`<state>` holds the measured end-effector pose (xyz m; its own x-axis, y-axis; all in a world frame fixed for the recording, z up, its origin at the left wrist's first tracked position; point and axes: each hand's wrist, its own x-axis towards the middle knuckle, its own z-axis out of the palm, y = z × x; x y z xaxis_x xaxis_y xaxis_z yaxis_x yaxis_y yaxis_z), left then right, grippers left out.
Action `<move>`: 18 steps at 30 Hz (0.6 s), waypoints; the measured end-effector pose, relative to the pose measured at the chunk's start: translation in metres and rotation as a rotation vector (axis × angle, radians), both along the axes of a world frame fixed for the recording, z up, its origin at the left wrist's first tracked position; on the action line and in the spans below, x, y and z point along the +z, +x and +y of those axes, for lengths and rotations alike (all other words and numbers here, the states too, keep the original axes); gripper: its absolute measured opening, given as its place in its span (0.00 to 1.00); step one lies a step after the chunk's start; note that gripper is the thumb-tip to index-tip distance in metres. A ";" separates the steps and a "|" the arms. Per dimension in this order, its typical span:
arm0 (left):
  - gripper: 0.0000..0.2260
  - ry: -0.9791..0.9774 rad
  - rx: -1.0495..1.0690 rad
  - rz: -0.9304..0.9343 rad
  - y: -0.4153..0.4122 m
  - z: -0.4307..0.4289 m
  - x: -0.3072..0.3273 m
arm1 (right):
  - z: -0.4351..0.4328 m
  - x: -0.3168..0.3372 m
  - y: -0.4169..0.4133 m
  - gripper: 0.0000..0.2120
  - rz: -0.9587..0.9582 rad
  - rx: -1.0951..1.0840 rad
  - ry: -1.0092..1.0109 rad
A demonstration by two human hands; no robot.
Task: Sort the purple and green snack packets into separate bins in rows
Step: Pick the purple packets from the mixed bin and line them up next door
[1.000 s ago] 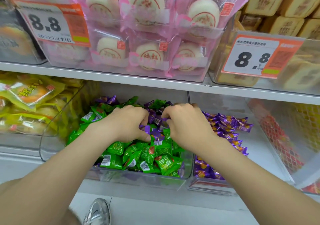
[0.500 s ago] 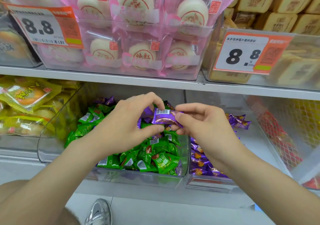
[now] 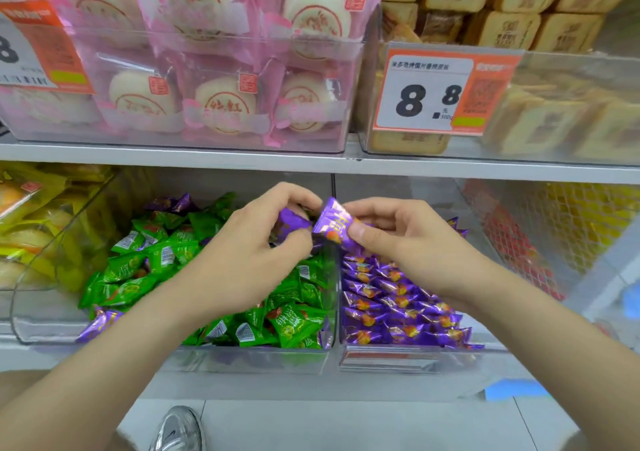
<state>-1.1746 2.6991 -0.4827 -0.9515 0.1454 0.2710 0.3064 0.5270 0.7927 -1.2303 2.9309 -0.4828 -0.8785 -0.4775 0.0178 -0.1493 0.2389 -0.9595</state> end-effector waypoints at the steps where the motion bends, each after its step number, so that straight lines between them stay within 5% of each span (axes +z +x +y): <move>1: 0.15 0.023 -0.012 -0.010 0.000 0.005 -0.002 | 0.005 -0.004 -0.005 0.09 -0.063 -0.038 -0.022; 3: 0.13 0.008 -0.052 0.024 -0.001 0.014 -0.004 | 0.017 -0.008 -0.018 0.06 -0.117 -0.168 -0.044; 5: 0.10 -0.080 -0.080 0.124 -0.003 0.021 -0.004 | 0.038 -0.007 -0.031 0.04 0.046 -0.241 0.067; 8: 0.11 -0.210 -0.094 0.239 -0.006 0.034 -0.003 | 0.073 -0.007 -0.048 0.07 0.476 -0.233 0.531; 10: 0.12 -0.256 -0.088 0.285 -0.009 0.042 -0.004 | 0.099 -0.014 -0.064 0.10 0.563 -0.298 0.725; 18: 0.10 -0.193 -0.086 0.346 -0.014 0.067 -0.010 | 0.147 -0.060 -0.101 0.11 0.437 -0.343 1.062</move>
